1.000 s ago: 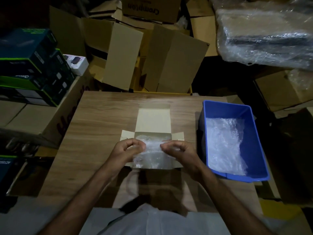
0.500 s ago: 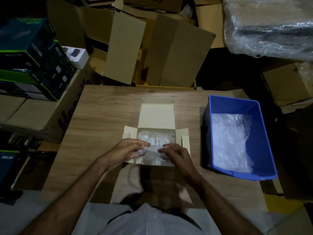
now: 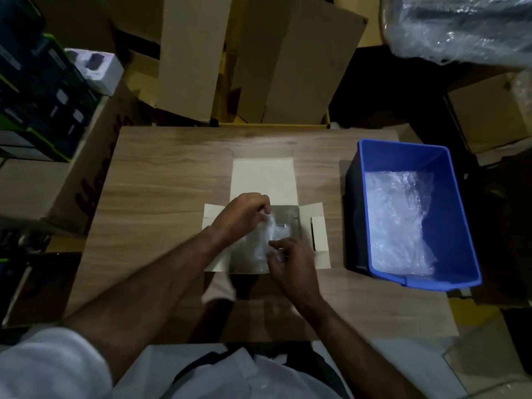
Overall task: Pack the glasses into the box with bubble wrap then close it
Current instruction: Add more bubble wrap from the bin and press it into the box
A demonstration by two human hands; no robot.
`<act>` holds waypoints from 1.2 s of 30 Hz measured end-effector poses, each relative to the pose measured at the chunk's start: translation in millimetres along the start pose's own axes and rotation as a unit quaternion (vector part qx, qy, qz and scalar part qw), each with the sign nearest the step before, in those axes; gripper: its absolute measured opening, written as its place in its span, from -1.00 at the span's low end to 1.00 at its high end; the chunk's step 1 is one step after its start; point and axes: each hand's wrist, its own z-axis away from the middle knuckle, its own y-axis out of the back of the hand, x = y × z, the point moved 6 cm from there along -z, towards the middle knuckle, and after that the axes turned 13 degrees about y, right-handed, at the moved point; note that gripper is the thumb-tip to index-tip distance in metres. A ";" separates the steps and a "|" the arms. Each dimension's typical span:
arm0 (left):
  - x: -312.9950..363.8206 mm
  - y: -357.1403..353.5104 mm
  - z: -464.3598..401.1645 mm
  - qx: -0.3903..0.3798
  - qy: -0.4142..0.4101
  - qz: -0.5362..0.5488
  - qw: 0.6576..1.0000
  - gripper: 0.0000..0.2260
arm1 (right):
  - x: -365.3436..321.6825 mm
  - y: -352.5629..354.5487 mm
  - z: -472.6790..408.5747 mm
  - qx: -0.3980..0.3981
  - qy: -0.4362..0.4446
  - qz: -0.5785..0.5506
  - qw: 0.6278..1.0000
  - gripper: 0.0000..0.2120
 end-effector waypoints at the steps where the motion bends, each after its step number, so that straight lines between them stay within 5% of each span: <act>1: -0.3 -5.6 -3.4 0.002 -0.012 -0.021 1.000 -0.84 | 0.3 -4.3 -1.3 -0.012 0.000 0.017 1.000 -0.75; 8: -11.0 -30.2 1.0 0.020 -0.088 -0.147 0.985 -0.97 | -0.4 -20.4 -6.5 -0.049 0.054 0.122 0.990 -0.85; 17: -10.2 -17.6 4.3 0.003 -0.058 -0.127 0.990 -0.64 | -4.6 -28.2 -12.7 -0.063 0.071 0.159 0.983 -0.76; 25: -13.7 -26.4 3.8 -0.068 -0.075 -0.233 0.967 -0.64 | -7.3 -40.8 -17.8 -0.123 0.063 0.263 0.955 -0.74; 29: -12.3 -30.4 13.2 -0.042 -0.115 -0.315 0.941 -0.63 | 1.2 -52.2 -16.6 -0.162 0.024 0.250 0.954 -0.59; 36: -13.8 -23.4 10.0 -0.069 -0.082 -0.223 0.969 -0.63 | 7.0 -50.6 -16.3 -0.207 0.008 0.247 0.947 -0.48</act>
